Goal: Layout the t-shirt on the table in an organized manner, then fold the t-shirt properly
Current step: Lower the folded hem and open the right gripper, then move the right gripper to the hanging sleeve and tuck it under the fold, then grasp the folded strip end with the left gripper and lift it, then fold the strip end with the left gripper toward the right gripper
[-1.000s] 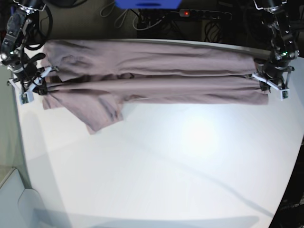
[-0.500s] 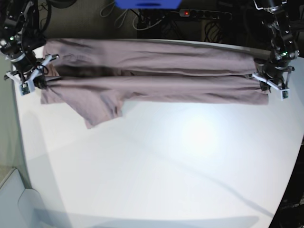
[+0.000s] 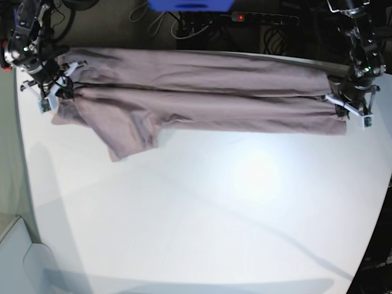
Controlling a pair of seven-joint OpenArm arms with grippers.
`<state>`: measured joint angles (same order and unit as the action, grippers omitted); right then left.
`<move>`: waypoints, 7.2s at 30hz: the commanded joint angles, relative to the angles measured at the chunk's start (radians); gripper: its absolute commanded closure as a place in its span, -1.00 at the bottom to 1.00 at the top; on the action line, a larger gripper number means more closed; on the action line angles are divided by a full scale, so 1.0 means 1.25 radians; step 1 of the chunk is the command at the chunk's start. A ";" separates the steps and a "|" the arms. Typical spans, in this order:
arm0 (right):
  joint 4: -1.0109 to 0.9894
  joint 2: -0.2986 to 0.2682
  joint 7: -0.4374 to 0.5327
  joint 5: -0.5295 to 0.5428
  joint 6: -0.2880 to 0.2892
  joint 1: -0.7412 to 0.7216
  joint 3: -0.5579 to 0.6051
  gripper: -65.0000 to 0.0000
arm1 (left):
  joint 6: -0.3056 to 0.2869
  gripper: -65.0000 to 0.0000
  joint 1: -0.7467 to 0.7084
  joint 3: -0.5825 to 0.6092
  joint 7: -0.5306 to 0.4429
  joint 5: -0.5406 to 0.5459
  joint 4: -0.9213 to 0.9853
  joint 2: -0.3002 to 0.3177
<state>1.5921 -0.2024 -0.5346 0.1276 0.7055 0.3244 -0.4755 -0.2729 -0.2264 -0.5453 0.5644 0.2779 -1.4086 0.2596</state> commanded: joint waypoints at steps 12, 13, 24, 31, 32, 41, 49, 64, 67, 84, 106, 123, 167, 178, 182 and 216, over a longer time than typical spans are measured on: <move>0.037 -0.035 0.016 0.005 -0.006 -0.002 -0.020 -0.06 | 0.008 0.99 0.003 -0.005 -0.004 -0.006 -0.008 0.010; 0.053 -0.035 0.016 0.005 -0.006 -0.002 -0.040 -0.06 | 0.008 0.99 0.003 -0.005 -0.004 -0.006 -0.008 0.010; 0.189 -0.033 -0.117 0.007 -0.006 -0.094 -0.092 -0.06 | 0.008 0.99 0.003 -0.005 -0.004 -0.006 -0.012 0.010; 0.177 -0.015 -0.253 0.005 -0.006 -0.228 0.139 -0.06 | 0.008 0.99 0.003 -0.005 -0.004 -0.006 -0.012 0.009; 0.168 -0.004 -0.259 0.005 -0.006 -0.243 0.159 -0.06 | 0.008 0.99 0.003 -0.005 -0.004 -0.006 -0.012 0.009; -0.030 0.019 -0.253 0.004 -0.006 -0.360 0.204 -0.06 | 0.008 0.99 0.003 -0.005 -0.004 -0.006 -0.017 0.008; -0.159 0.036 -0.252 0.004 -0.006 -0.420 0.209 -0.06 | 0.008 0.99 0.003 -0.005 -0.004 -0.006 -0.018 0.008; -0.111 0.029 -0.231 0.005 -0.006 -0.399 0.242 0.99 | 0.008 0.99 0.003 -0.006 -0.004 -0.006 -0.018 0.008; 0.058 0.026 -0.273 0.007 -0.006 -0.346 0.241 1.00 | 0.008 0.99 0.003 -0.006 -0.004 -0.006 -0.018 0.008; 0.314 0.027 -0.330 0.005 -0.006 -0.054 0.082 1.00 | 0.008 0.99 0.014 -0.004 -0.004 -0.006 -0.010 0.008; 0.035 0.027 -0.201 0.005 -0.006 -0.053 0.078 1.00 | 0.007 0.87 0.026 -0.001 0.006 -0.004 -0.017 0.010; 0.035 0.029 -0.201 0.005 -0.006 -0.054 0.079 1.00 | 0.007 -0.72 0.027 -0.074 0.160 -0.009 -0.116 0.016; 0.038 0.026 -0.203 0.005 -0.006 -0.070 0.082 1.00 | -0.229 1.00 0.080 -0.042 0.154 -0.006 0.080 -0.001; 0.038 0.026 -0.203 0.005 -0.006 -0.070 0.083 1.00 | -0.228 1.00 0.080 -0.133 0.243 -0.007 -0.295 -0.044; 0.037 0.026 -0.203 0.005 -0.006 -0.070 0.083 1.00 | -0.228 1.00 0.093 -0.129 0.290 -0.014 -0.401 -0.100; 0.039 0.026 -0.205 0.005 -0.006 -0.070 0.084 1.00 | 0.375 1.00 0.075 0.763 0.241 -0.046 -0.338 -0.210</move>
<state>1.6352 -0.1604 -0.7689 0.1505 0.6991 0.2359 -0.3698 0.1844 -0.1455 0.4099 0.8837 0.2165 -1.8156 0.0048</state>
